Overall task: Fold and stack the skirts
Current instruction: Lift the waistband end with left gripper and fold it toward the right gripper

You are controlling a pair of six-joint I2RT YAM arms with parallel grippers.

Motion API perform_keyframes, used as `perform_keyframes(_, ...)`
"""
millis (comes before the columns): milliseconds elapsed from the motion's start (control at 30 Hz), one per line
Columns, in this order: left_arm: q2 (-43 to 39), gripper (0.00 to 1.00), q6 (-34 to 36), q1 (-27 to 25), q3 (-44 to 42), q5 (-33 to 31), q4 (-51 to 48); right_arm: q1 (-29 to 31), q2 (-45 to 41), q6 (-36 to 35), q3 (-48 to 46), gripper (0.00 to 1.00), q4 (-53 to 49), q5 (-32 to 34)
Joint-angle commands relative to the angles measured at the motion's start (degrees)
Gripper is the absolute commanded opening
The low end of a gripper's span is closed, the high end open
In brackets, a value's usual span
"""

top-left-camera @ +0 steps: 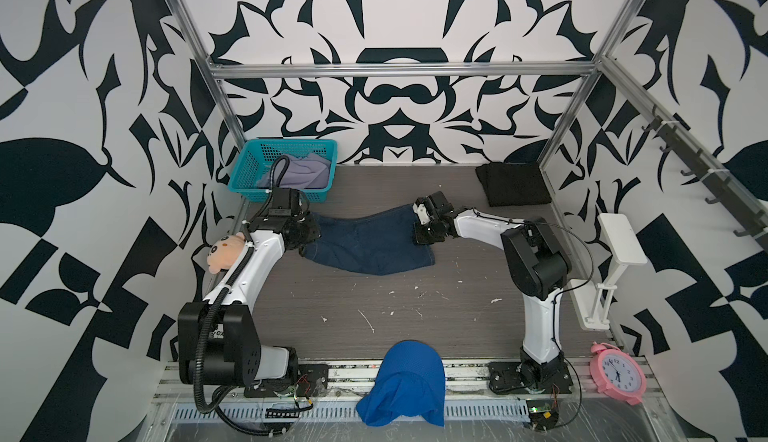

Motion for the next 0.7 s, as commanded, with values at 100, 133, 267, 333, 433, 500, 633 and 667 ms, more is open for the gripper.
perform_keyframes(100, 4.36, 0.00, 1.04, -8.40, 9.39, -8.04, -8.63, 0.04, 0.02, 0.51, -2.57, 0.00, 1.54, 0.64)
perform_keyframes(133, 5.39, 0.00, 0.92, -9.97, 10.53, -9.32, -8.79, -0.01, 0.05, 0.60, -2.80, 0.00, 1.96, 0.39)
perform_keyframes(267, 10.65, 0.00, 0.74, -13.62, 15.70, -10.93, -10.37, 0.01, 0.06, 1.12, -3.46, 0.00, 3.15, -0.97)
perform_keyframes(333, 13.08, 0.00, 0.75, -15.07, 18.44, -10.48, -11.04, 0.05, -0.18, 1.40, -3.95, 0.00, 3.81, -1.42)
perform_keyframes(433, 16.03, 0.00, -0.16, -17.44, 22.47, -10.15, -11.11, -0.02, -0.55, 1.59, -4.30, 0.00, 4.14, -1.98)
perform_keyframes(500, 17.92, 0.00, -1.81, -19.07, 25.30, -10.73, -11.13, -0.02, -0.97, 1.57, -4.52, 0.00, 4.31, -2.27)
perform_keyframes(633, 22.40, 0.00, -8.03, -21.90, 30.35, -8.71, -10.71, -0.22, -2.11, 2.50, -5.63, 0.00, 6.20, -3.71)
perform_keyframes(667, 23.28, 0.00, -9.14, -22.97, 31.35, -8.97, -10.46, -0.43, -2.37, 2.83, -6.14, 0.00, 7.07, -4.42)
